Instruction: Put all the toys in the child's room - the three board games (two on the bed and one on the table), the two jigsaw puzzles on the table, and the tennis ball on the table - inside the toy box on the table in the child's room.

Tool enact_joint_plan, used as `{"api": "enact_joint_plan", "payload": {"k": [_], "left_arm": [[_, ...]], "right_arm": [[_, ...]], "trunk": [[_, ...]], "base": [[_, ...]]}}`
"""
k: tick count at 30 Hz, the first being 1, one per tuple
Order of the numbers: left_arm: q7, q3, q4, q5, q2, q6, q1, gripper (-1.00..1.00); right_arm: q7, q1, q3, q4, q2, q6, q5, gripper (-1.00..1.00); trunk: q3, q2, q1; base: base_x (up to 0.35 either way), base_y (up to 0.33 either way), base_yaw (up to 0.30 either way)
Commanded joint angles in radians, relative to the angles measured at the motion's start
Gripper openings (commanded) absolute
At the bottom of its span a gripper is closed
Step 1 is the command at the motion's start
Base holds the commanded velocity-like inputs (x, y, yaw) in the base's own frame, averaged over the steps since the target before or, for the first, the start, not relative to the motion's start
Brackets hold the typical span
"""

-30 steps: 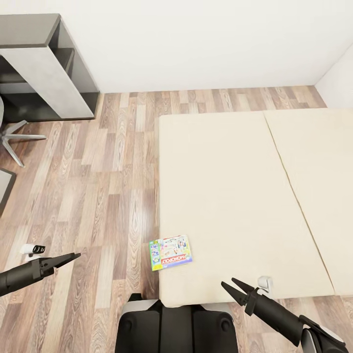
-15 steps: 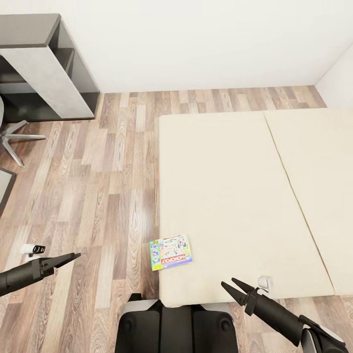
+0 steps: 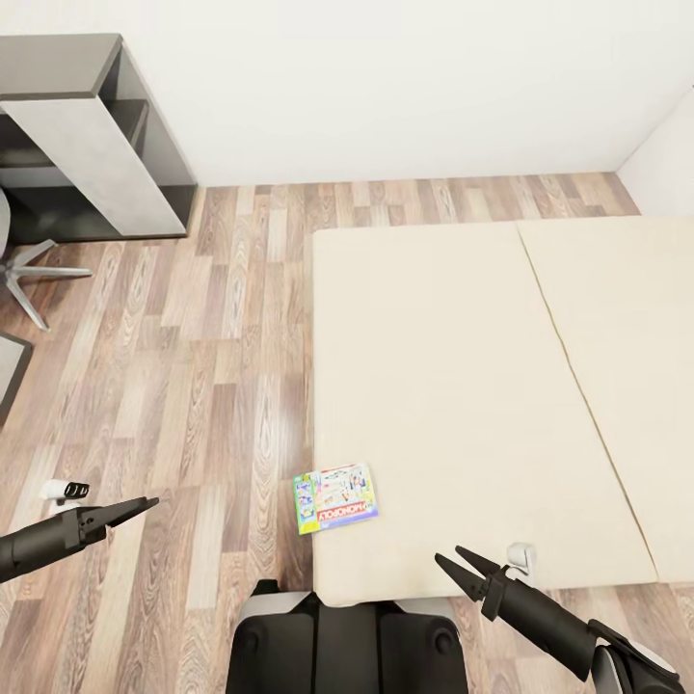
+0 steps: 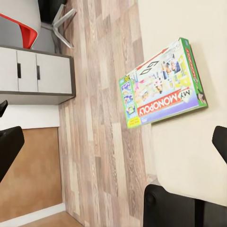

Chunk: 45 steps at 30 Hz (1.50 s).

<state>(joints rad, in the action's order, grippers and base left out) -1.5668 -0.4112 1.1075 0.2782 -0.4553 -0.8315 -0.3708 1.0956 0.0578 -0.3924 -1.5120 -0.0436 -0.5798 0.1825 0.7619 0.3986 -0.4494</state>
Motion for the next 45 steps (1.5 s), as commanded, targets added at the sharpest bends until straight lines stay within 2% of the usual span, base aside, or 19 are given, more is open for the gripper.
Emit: {"api": "enact_joint_plan", "payload": {"k": [1,45], "left_arm": [[-0.004,0.0,0.0,-0.001,0.0,-0.011,0.0,1.0],[-0.004,0.0,0.0,-0.001,0.0,-0.011,0.0,1.0]], "right_arm": [[0.003,0.0,-0.002,0.0,-0.001,-0.008,0.003,1.0],[0.001,0.0,-0.002,0.001,-0.002,-0.001,0.0,1.0]], "trunk": [[0.0,0.001,-0.001],[-0.072,0.001,-0.001]], "base": [[0.0,0.0,0.0],[0.0,0.0,0.0]]}}
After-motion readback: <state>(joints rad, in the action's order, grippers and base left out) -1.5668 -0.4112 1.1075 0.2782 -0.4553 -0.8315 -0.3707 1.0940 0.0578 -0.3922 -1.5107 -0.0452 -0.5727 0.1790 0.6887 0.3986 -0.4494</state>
